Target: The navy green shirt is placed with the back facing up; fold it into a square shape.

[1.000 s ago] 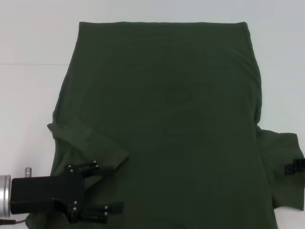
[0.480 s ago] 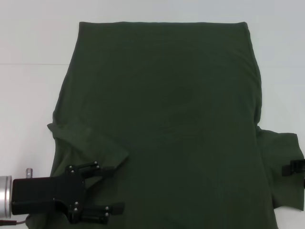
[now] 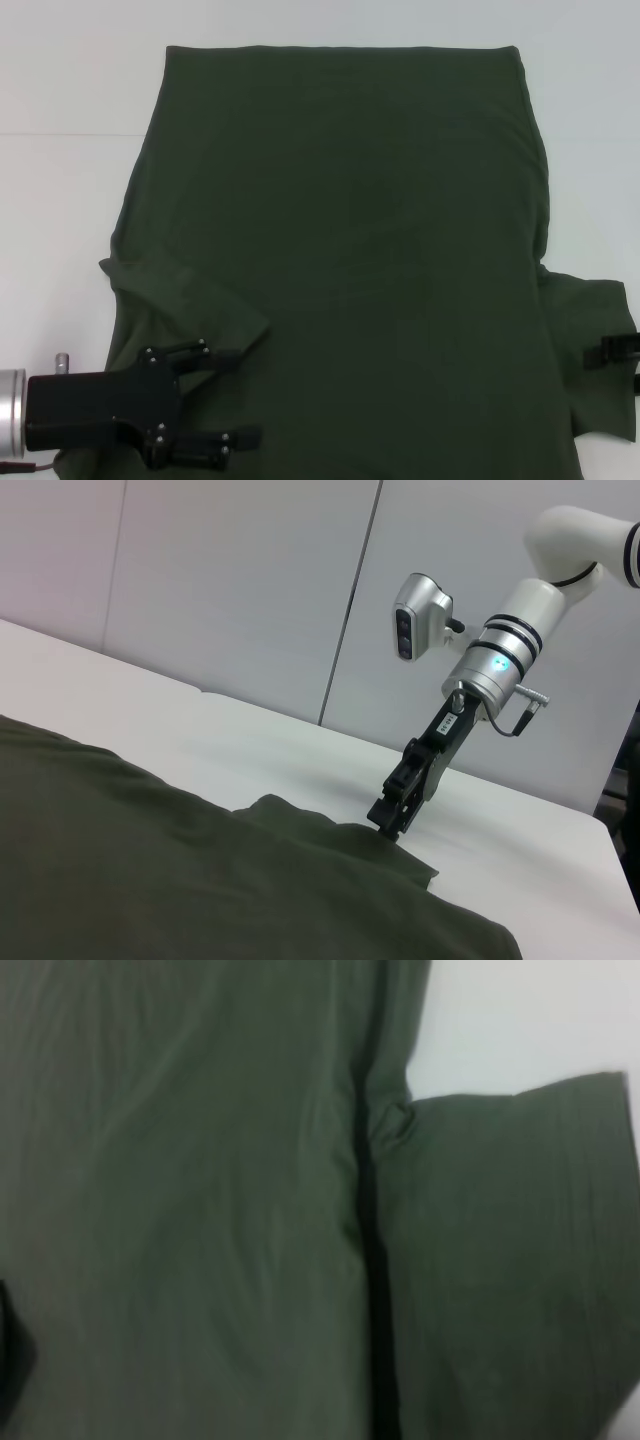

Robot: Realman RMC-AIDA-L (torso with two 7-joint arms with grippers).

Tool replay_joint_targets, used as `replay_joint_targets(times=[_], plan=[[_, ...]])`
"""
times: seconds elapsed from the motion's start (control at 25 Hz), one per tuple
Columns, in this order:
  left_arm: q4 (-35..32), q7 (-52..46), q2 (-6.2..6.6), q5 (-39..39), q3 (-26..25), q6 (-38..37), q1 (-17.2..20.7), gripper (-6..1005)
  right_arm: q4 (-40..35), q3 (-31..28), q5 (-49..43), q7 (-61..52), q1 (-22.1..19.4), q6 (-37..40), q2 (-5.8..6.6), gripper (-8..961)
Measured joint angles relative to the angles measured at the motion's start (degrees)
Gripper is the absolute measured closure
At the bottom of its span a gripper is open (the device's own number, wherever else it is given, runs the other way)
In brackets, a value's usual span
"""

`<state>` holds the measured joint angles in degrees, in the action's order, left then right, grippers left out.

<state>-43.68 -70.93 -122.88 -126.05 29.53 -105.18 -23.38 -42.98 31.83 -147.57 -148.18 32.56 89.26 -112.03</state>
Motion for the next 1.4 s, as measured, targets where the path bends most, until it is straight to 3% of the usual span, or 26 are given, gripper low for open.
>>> replay_joint_targets(times=[0.76, 0.96, 1.16, 1.28, 1.4], plan=[[0.0, 0.0, 0.01, -0.16, 0.09, 0.07, 0.1, 84, 0.71, 3.19, -0.51, 0.04, 0.42, -2.41, 0.01, 152], [0.0, 0.0, -0.01, -0.16, 0.09, 0.07, 0.17, 85, 0.71, 3.23, -0.55, 0.06, 0.46, -2.43, 0.06, 344], [0.0, 0.0, -0.08, -0.16, 0.09, 0.09, 0.18, 86, 0.7, 3.23, -0.59, 0.08, 0.52, -2.3, 0.06, 598], [0.0, 0.0, -0.08, -0.16, 0.09, 0.11, 0.18, 86, 0.7, 3.26, -0.61, 0.13, 0.49, -2.26, 0.06, 836], [0.05, 0.0, -0.08, -0.16, 0.09, 0.16, 0.18, 87, 0.7, 3.42, -0.62, 0.18, 0.45, -2.26, 0.06, 862]])
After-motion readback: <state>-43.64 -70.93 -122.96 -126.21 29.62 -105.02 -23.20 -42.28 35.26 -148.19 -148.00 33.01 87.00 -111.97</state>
